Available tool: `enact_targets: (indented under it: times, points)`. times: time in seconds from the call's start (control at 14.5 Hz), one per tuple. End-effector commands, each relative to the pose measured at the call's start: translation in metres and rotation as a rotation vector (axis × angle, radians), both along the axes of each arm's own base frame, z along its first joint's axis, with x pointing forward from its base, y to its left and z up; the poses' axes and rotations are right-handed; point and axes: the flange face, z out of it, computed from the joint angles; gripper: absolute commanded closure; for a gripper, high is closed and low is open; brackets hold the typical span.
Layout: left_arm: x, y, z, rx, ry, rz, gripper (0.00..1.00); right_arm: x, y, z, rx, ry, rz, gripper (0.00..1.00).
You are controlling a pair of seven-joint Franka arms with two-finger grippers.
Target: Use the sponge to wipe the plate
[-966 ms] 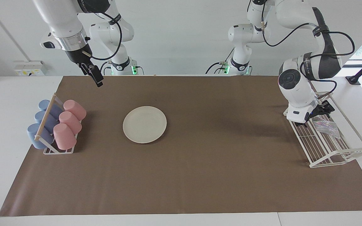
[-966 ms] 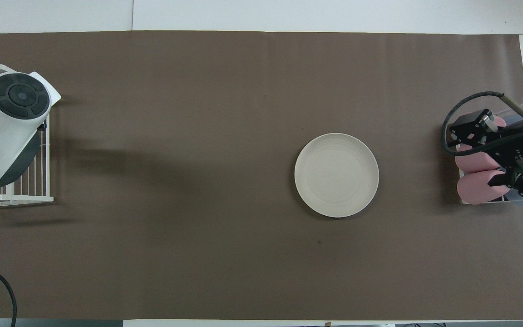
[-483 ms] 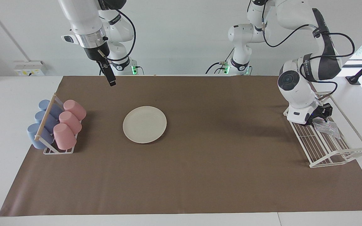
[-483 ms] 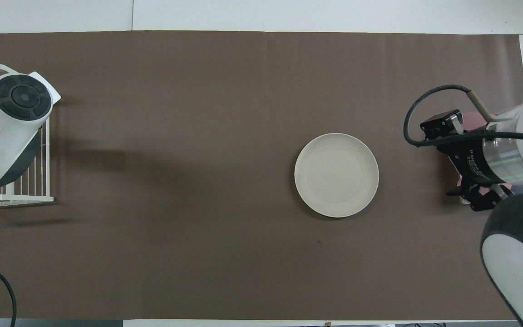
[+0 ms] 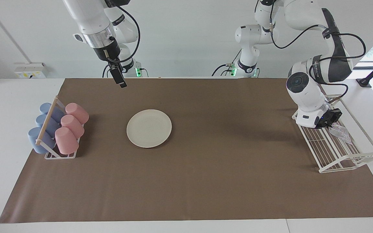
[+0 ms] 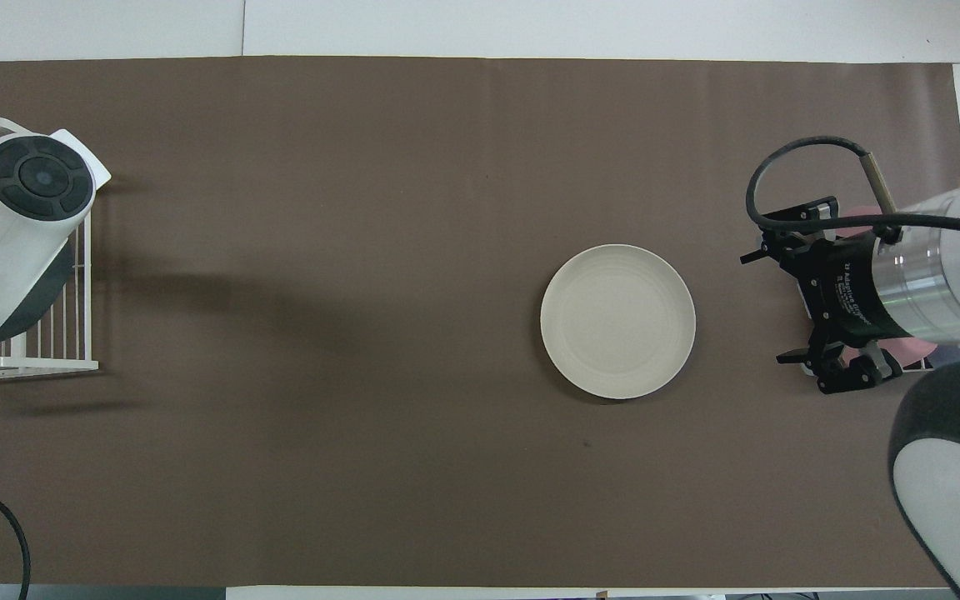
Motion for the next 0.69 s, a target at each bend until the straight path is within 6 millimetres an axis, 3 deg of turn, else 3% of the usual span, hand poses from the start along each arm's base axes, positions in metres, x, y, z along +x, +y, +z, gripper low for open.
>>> enact_targets:
  times: [0.0, 0.21, 0.41, 0.62]
  points:
    - [0.008, -0.003, 0.028, 0.027, -0.020, 0.027, 1.00, -0.003, 0.006, 0.005, 0.025, -0.021, -0.036, 0.00]
    - [0.011, -0.016, 0.077, -0.102, 0.021, 0.064, 1.00, -0.004, 0.012, 0.006, 0.027, -0.025, -0.083, 0.00]
    - [0.008, -0.024, 0.131, -0.361, 0.060, 0.110, 1.00, -0.005, 0.036, 0.008, 0.035, -0.049, -0.192, 0.00]
    - [-0.006, -0.039, 0.148, -0.624, 0.131, 0.187, 1.00, -0.005, 0.064, 0.007, 0.036, -0.090, -0.170, 0.00]
